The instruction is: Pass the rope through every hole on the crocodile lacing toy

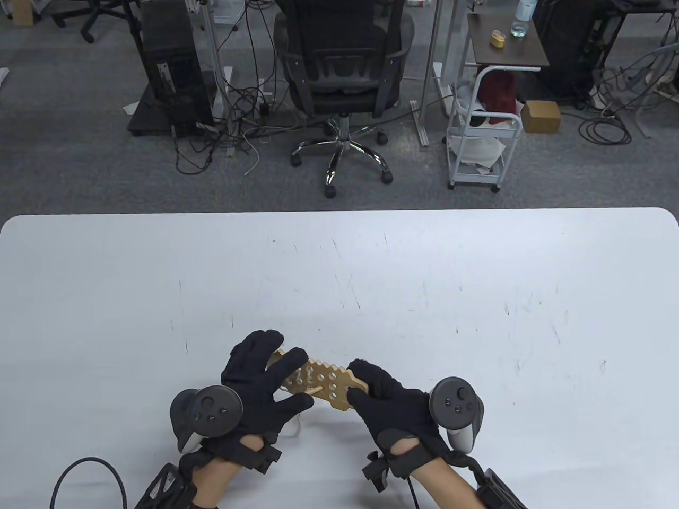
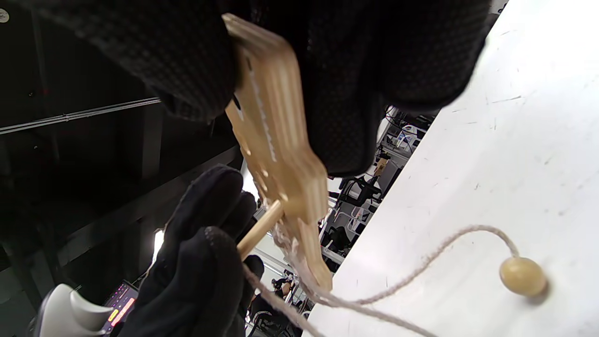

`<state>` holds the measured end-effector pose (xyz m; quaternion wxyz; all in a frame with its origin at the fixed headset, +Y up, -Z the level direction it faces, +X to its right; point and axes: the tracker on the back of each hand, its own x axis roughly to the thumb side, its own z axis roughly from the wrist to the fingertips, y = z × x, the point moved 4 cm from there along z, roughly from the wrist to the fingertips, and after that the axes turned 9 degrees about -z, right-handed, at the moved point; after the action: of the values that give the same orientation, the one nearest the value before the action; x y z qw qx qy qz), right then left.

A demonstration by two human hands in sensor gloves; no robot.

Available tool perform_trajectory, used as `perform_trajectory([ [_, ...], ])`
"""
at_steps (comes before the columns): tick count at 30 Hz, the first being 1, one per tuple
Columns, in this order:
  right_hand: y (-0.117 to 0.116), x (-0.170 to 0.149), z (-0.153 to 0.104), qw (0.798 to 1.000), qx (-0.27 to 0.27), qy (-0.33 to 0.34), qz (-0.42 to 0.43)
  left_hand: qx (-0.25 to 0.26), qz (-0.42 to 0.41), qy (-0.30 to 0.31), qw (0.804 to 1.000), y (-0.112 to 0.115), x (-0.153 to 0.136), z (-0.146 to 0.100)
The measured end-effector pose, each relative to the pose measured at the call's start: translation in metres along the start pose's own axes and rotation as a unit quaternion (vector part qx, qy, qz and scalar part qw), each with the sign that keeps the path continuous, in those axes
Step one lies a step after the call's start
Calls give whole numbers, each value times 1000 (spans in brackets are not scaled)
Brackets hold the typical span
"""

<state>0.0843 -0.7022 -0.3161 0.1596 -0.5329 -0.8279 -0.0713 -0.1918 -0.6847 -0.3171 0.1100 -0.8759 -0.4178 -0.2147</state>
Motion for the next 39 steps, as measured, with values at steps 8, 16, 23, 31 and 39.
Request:
perform_trajectory([
  [8, -6, 7, -2, 1000, 15, 21, 0, -7, 3, -6, 1000, 2, 0, 0],
  [16, -15, 13, -4, 998, 38, 43, 11, -10, 7, -5, 1000, 5, 1, 1],
  [23, -13, 14, -4, 999, 26, 35, 0, -5, 19, -2, 1000, 5, 3, 0],
  [31, -3, 7, -3, 1000, -5, 5, 9, 2, 30, 10, 1000, 1, 6, -1],
  [39, 8, -4, -2, 998, -31, -29, 36, 46, 11, -10, 999, -21, -3, -1],
])
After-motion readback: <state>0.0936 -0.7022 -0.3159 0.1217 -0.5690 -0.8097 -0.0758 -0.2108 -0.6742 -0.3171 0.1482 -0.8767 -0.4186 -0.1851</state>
